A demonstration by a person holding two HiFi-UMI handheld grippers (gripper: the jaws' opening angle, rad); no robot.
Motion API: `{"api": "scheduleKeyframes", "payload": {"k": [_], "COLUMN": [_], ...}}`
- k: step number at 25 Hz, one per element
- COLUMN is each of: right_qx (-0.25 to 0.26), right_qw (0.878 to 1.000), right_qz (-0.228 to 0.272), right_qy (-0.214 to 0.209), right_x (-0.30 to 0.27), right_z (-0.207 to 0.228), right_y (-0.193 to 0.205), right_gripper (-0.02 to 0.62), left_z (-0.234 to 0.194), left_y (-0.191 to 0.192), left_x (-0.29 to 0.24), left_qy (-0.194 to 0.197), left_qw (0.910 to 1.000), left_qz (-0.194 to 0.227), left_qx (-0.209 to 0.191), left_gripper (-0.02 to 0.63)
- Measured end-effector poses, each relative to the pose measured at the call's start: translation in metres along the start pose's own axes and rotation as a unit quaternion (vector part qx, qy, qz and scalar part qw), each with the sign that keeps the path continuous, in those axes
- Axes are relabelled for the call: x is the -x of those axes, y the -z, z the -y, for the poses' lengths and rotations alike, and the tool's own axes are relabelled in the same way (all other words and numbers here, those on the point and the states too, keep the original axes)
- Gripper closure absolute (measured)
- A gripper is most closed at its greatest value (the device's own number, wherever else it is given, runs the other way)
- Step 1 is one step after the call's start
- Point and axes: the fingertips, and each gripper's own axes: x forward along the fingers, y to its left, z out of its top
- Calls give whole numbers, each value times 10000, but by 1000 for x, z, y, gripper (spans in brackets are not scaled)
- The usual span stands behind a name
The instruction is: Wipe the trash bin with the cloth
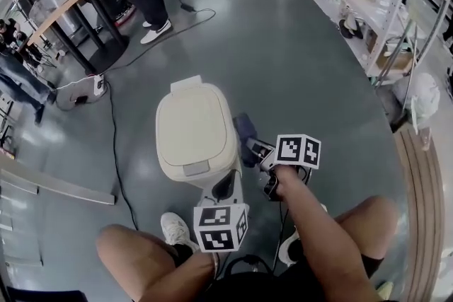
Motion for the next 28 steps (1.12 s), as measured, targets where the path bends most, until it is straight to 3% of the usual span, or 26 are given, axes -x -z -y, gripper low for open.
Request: {"api": "scheduleKeyframes", "payload": {"k": [9,25,28], "right_qx": [-280,-393,-401], "right_qw": [9990,9984,9980], "right_qz": [-223,-400,-481], "right_qy": [-278,-47,27], "right_x": [-25,-50,-57], "right_z": [5,40,54], "right_y": [12,24,32], "right_gripper": [502,502,502], "left_z": [-1,-10,-13], "left_y": [35,80,95], "left_x": [-22,-51,-57], "left_qy": [-60,-104,-50], "left_qw": [9989,9953,9938], "left_qz": [-459,-958,-1080], "left_qx": [-57,-36,241], "left_gripper": [606,606,606]}}
